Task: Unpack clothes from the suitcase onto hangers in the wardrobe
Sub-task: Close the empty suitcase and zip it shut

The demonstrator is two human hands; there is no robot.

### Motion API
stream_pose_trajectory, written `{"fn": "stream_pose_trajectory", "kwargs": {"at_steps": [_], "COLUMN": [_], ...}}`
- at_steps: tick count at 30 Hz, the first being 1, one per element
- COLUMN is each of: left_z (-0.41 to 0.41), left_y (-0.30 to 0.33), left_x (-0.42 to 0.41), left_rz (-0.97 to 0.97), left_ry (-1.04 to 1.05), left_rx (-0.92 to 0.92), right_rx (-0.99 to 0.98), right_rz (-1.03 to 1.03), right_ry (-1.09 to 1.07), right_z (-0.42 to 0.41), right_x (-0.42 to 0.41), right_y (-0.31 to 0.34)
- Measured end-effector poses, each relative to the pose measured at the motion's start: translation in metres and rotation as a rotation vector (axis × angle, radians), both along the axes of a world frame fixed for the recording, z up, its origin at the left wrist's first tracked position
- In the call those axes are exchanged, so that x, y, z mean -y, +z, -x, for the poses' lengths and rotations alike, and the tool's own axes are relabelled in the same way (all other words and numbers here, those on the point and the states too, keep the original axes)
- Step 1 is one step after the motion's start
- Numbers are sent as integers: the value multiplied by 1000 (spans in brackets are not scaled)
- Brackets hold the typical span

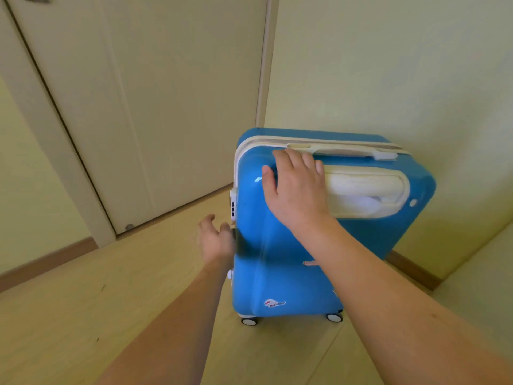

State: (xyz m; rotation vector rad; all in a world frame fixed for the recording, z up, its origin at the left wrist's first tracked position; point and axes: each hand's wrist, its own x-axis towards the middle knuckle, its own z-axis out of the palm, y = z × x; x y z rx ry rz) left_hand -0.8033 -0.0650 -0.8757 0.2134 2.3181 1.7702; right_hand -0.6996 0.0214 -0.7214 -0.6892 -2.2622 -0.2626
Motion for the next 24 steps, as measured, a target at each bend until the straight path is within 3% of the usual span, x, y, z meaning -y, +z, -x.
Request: {"fn": "stream_pose_trajectory", "kwargs": {"at_steps": [3, 6, 8, 11, 14, 24], "left_z": [-14, -40, -59, -73, -75, -73], "left_y": [80, 149, 177, 186, 181, 176], "left_x": [-3, -25, -43, -67, -81, -107], "left_rz": [-114, -101, 63, 397, 608, 648], "left_ry": [197, -17, -139, -279, -341, -369], "left_rx": [-246, -553, -692, -706, -666, -781], "right_rx": [-79, 35, 124, 217, 240, 250], "right_rz": [76, 163, 226, 297, 267, 254], "right_ry": [28, -81, -140, -139, -147, -203], "right_z": [-24, -53, -71, -85, -88, -104], "right_x": [-30, -78, -103, -118, -118, -133], "right_y": [26, 38, 34, 28, 29, 28]}}
